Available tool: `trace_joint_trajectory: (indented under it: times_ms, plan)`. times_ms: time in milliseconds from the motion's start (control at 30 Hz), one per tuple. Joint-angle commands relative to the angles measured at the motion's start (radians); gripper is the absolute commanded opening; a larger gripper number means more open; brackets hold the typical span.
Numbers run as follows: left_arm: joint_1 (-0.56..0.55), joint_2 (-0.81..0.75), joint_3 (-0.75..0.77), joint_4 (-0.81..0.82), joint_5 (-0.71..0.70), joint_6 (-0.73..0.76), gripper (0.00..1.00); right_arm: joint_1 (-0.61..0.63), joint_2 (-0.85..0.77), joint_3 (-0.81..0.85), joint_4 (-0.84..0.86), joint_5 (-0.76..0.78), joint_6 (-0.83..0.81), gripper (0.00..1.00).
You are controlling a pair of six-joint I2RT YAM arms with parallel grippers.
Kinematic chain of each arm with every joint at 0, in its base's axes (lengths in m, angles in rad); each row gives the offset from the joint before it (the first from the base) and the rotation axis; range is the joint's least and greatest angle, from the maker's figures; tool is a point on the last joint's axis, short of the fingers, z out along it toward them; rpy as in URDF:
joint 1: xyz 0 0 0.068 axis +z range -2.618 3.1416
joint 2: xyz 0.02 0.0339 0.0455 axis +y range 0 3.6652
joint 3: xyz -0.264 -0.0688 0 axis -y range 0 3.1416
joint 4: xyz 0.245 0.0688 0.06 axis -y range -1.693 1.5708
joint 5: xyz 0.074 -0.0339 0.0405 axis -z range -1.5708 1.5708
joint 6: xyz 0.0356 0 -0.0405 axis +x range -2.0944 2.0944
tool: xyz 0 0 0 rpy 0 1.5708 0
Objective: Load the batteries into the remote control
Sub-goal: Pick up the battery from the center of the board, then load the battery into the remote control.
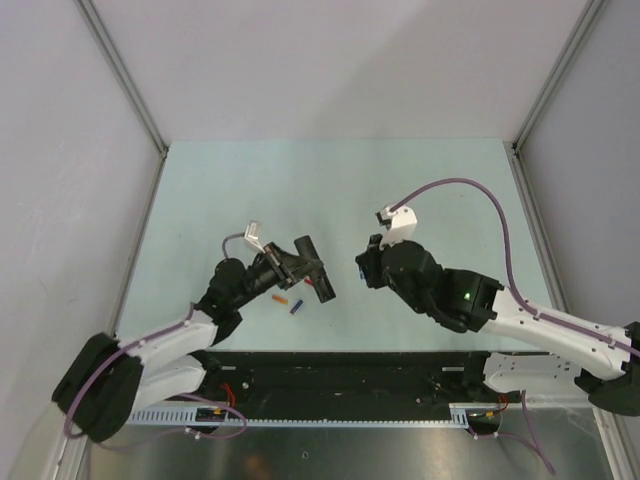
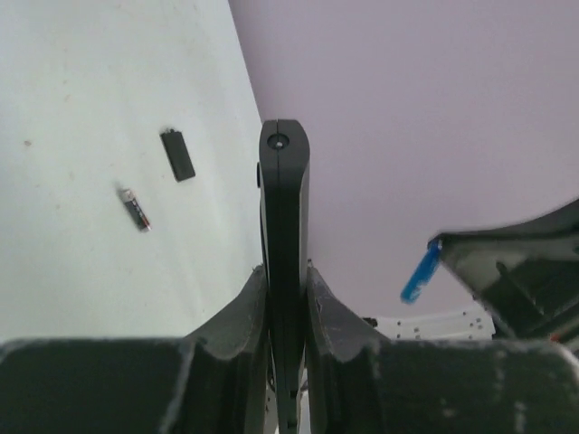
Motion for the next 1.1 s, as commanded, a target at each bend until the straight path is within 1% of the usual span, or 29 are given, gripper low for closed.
trace_joint_trajectory:
  times_ms: [0, 33, 67, 133, 167, 267, 367, 500, 800, 1067]
  plan:
    - [-0.016, 0.141, 0.049, 0.310, 0.048, -0.090, 0.00, 0.070, -0.021, -0.010, 0.027, 0.042, -0.070, 0.00]
    - [-0.018, 0.169, 0.057, 0.346, 0.053, -0.102, 0.00, 0.091, -0.021, -0.010, 0.037, 0.040, -0.073, 0.00]
    - [-0.022, 0.228, 0.062, 0.427, 0.064, -0.135, 0.00, 0.100, -0.017, -0.010, 0.044, 0.042, -0.078, 0.00]
    - [-0.027, 0.288, 0.075, 0.507, 0.073, -0.172, 0.00, 0.128, -0.004, -0.010, 0.068, 0.054, -0.090, 0.00]
    - [-0.035, 0.354, 0.079, 0.613, 0.080, -0.211, 0.00, 0.137, 0.006, -0.010, 0.074, 0.068, -0.096, 0.00]
    - [-0.048, 0.454, 0.102, 0.734, 0.085, -0.270, 0.00, 0.150, 0.037, -0.010, 0.096, 0.086, -0.110, 0.00]
    - [-0.065, 0.495, 0.118, 0.772, 0.082, -0.283, 0.00, 0.160, 0.059, -0.014, 0.137, 0.106, -0.130, 0.00]
    - [-0.073, 0.508, 0.134, 0.781, 0.091, -0.291, 0.00, 0.162, 0.094, -0.020, 0.160, 0.117, -0.152, 0.00]
    - [-0.093, 0.493, 0.117, 0.798, 0.088, -0.291, 0.00, 0.162, 0.122, -0.051, 0.225, 0.149, -0.156, 0.00]
    - [-0.096, 0.471, 0.096, 0.807, 0.073, -0.291, 0.00, 0.169, 0.120, -0.074, 0.239, 0.188, -0.133, 0.00]
